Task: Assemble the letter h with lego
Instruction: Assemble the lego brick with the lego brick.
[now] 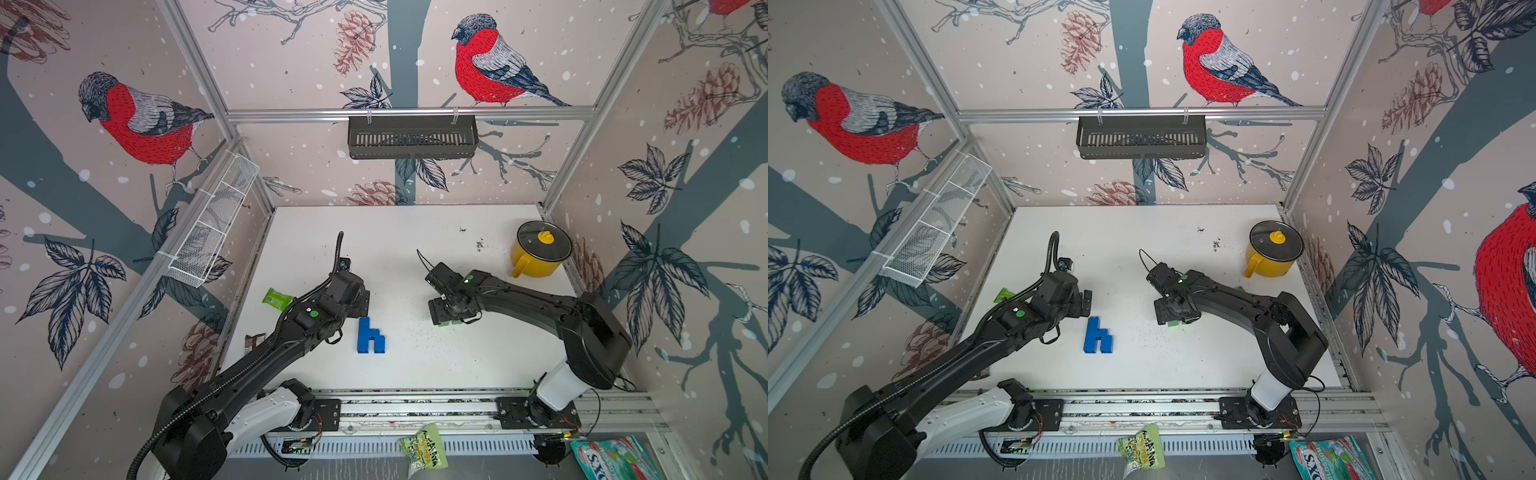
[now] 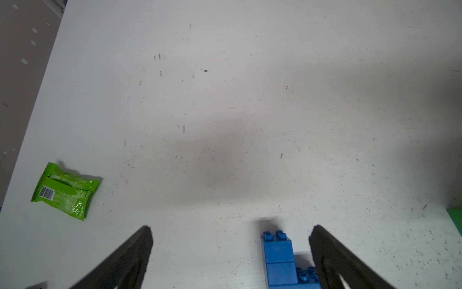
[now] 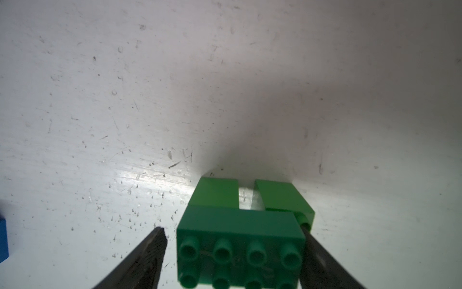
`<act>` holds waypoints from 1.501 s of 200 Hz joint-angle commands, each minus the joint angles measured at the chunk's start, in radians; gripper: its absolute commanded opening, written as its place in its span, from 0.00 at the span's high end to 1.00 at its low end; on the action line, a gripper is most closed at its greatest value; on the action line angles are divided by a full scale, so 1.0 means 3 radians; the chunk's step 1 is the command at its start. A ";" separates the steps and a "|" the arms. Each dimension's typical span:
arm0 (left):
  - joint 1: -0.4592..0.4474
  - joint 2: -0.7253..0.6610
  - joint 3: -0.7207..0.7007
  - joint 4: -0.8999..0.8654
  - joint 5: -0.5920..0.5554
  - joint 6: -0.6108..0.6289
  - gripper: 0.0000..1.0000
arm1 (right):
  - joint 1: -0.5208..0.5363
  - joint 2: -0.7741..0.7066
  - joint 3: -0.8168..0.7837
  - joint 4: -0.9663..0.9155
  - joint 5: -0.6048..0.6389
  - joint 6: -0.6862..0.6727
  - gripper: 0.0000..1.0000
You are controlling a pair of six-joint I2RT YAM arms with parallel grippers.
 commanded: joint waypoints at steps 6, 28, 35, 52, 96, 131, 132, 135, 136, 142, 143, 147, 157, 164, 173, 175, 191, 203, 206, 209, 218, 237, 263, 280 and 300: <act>0.0000 -0.0002 0.0022 -0.0015 -0.0014 0.0033 0.02 | 0.0007 -0.0027 0.0042 -0.0067 0.0066 0.0047 0.18; 0.0001 -0.0007 0.0023 -0.0019 -0.0019 0.0033 0.02 | 0.0005 -0.0039 0.0082 -0.0089 0.0075 0.0045 0.18; 0.0000 -0.0007 0.0024 -0.0020 -0.0020 0.0037 0.02 | 0.0005 -0.0048 0.0097 -0.0102 0.0090 0.0051 0.18; 0.0000 -0.0007 0.0024 -0.0019 -0.0019 0.0033 0.02 | 0.0005 -0.0073 0.0134 -0.0154 0.0136 0.0069 0.18; 0.0000 -0.0007 0.0023 -0.0017 -0.0015 0.0035 0.02 | 0.0012 -0.0091 0.0106 -0.0171 0.0126 0.0097 0.21; 0.0000 -0.0002 0.0021 -0.0019 -0.0017 0.0033 0.02 | 0.0037 -0.0073 0.0096 -0.0166 0.0129 0.0111 0.22; 0.0000 -0.0002 0.0022 -0.0019 -0.0015 0.0033 0.02 | 0.0038 -0.0072 0.0096 -0.0166 0.0133 0.0111 0.22; 0.0000 -0.0002 0.0020 -0.0019 -0.0014 0.0036 0.02 | 0.0042 -0.0070 0.0095 -0.0166 0.0136 0.0116 0.22; 0.0000 -0.0002 0.0019 -0.0019 -0.0017 0.0037 0.02 | 0.0042 -0.0068 0.0095 -0.0166 0.0139 0.0116 0.22; 0.0001 -0.0002 0.0023 -0.0019 -0.0017 0.0033 0.02 | 0.0046 -0.0059 0.0095 -0.0166 0.0139 0.0116 0.22; 0.0000 -0.0002 0.0021 -0.0019 -0.0018 0.0033 0.02 | 0.0047 -0.0060 0.0095 -0.0166 0.0141 0.0116 0.22; 0.0000 -0.0002 0.0024 -0.0019 -0.0016 0.0034 0.02 | 0.0046 -0.0056 0.0097 -0.0167 0.0142 0.0120 0.23; 0.0000 -0.0002 0.0024 -0.0019 -0.0015 0.0036 0.02 | 0.0056 -0.0051 0.0099 -0.0167 0.0149 0.0122 0.24; 0.0000 -0.0007 0.0022 -0.0019 -0.0014 0.0036 0.02 | 0.0053 -0.0046 0.0098 -0.0171 0.0154 0.0121 0.25; 0.0000 -0.0007 0.0023 -0.0019 -0.0015 0.0033 0.02 | 0.0053 -0.0041 0.0095 -0.0172 0.0162 0.0123 0.26; 0.0000 -0.0007 0.0023 -0.0019 -0.0018 0.0033 0.02 | 0.0053 -0.0038 0.0095 -0.0172 0.0165 0.0123 0.26; 0.0000 -0.0010 0.0021 -0.0021 -0.0016 0.0033 0.02 | 0.0054 -0.0036 0.0098 -0.0183 0.0180 0.0126 0.27; 0.0000 -0.0012 0.0024 -0.0019 -0.0019 0.0035 0.02 | 0.0049 -0.0021 0.0090 -0.0187 0.0189 0.0131 0.28; 0.0000 -0.0012 0.0024 -0.0020 -0.0019 0.0034 0.02 | 0.0048 -0.0017 0.0090 -0.0189 0.0188 0.0131 0.28; 0.0001 -0.0012 0.0020 -0.0019 -0.0019 0.0033 0.02 | 0.0047 -0.0016 0.0090 -0.0191 0.0188 0.0131 0.28; 0.0000 -0.0012 0.0023 -0.0020 -0.0014 0.0033 0.02 | 0.0053 -0.0002 0.0090 -0.0192 0.0191 0.0137 0.28; 0.0000 -0.0012 0.0023 -0.0019 -0.0014 0.0034 0.02 | 0.0059 0.0005 0.0090 -0.0193 0.0195 0.0149 0.28; 0.0000 -0.0012 0.0024 -0.0019 -0.0019 0.0034 0.02 | 0.0063 -0.0005 0.0095 -0.0196 0.0205 0.0158 0.30; 0.0002 -0.0013 0.0024 -0.0019 -0.0021 0.0033 0.02 | 0.0062 -0.0015 0.0108 -0.0213 0.0219 0.0170 0.33; 0.0000 -0.0017 0.0022 -0.0019 -0.0022 0.0035 0.02 | 0.0063 -0.0026 0.0111 -0.0223 0.0216 0.0183 0.37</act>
